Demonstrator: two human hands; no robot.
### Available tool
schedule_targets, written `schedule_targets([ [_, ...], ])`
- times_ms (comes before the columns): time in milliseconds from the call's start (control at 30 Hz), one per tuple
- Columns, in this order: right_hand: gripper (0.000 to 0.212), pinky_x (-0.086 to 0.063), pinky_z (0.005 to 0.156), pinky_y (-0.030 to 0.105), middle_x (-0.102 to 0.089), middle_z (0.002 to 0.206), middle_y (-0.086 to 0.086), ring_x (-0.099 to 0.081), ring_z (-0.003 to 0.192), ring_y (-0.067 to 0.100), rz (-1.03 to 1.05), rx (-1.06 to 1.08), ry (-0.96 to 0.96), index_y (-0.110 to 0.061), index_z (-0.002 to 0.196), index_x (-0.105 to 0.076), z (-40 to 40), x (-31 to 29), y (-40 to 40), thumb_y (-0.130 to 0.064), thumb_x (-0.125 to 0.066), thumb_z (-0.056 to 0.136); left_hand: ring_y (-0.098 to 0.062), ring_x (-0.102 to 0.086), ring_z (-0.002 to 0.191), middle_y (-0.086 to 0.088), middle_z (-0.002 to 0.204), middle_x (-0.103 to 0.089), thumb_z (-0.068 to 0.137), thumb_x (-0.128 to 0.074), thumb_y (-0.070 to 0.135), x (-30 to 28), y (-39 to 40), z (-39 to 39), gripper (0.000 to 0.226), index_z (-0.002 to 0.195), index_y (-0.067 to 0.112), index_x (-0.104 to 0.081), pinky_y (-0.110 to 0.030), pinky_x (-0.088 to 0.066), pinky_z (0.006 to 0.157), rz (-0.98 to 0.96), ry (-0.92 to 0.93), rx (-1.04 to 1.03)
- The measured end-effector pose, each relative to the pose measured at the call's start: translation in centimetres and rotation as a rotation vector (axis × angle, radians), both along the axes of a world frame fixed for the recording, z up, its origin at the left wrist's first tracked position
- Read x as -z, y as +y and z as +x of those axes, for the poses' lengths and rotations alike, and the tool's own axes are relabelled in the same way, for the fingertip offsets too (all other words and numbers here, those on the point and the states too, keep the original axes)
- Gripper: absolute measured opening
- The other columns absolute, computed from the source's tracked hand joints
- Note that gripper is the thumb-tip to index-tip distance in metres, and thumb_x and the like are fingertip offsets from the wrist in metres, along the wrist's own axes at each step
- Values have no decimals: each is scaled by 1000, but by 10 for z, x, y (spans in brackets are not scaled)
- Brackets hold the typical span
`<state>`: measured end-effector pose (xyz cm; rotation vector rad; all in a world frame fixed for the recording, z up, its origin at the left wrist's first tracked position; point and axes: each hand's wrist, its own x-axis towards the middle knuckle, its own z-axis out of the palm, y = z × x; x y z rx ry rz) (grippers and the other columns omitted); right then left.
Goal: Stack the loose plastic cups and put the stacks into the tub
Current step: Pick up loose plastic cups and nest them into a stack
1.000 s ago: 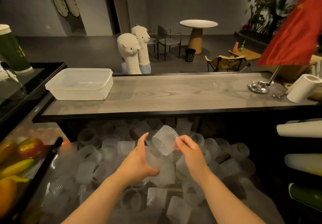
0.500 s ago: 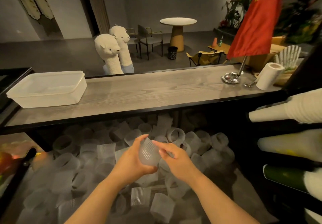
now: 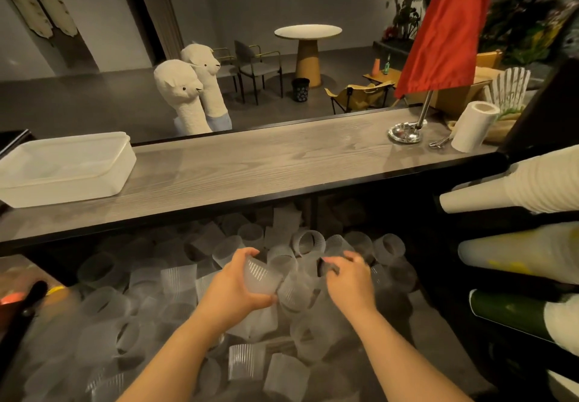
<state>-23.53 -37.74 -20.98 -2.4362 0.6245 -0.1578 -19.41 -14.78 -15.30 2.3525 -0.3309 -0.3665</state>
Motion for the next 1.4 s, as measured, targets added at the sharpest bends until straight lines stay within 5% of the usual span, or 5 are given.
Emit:
schedule_targets([
  [200, 39, -39, 108, 32, -46, 144, 1, -40, 132, 25, -27, -138, 240, -15, 136, -54, 14, 24, -13, -23, -50, 98, -16, -52, 119, 8, 143, -44, 65, -88, 42, 0, -1, 6, 104, 143, 49, -21, -32, -49, 98, 20, 15, 7],
  [433, 32, -51, 90, 29, -63, 127, 1, -62, 111, 19, 73, -8, 4, -17, 128, -62, 22, 5, -17, -22, -53, 98, -15, -53, 121, 9, 147, -42, 59, -88, 50, -3, -2, 12, 114, 144, 53, -12, -33, -52, 97, 50, -10, 17],
  [567, 19, -48, 71, 12, -67, 99, -11, -59, 83, 2, 330, 12, -161, -23, 111, -70, 22, -22, -16, -19, -58, 96, -11, -52, 122, 8, 152, -37, 59, -90, 44, -3, -6, 10, 126, 144, 59, 2, -26, -51, 92, 23, -30, 30],
  [800, 24, -57, 66, 33, -71, 89, 0, -67, 82, 17, 845, -41, -175, -21, 98, -61, 19, -60, 1, 2, -59, 91, -7, -46, 130, 27, 128, -36, 61, -90, 35, -7, -17, -2, 130, 147, 58, 5, -25, -46, 101, -48, -9, 98],
  [1400, 28, -55, 75, 18, -67, 95, -14, -65, 87, 5, 422, -308, -56, -27, 120, -66, 12, -55, 21, -17, -59, 94, -5, -51, 111, 23, 128, -41, 67, -84, 39, -18, -35, -6, 92, 132, 64, -24, -25, -52, 88, 14, -105, 209],
])
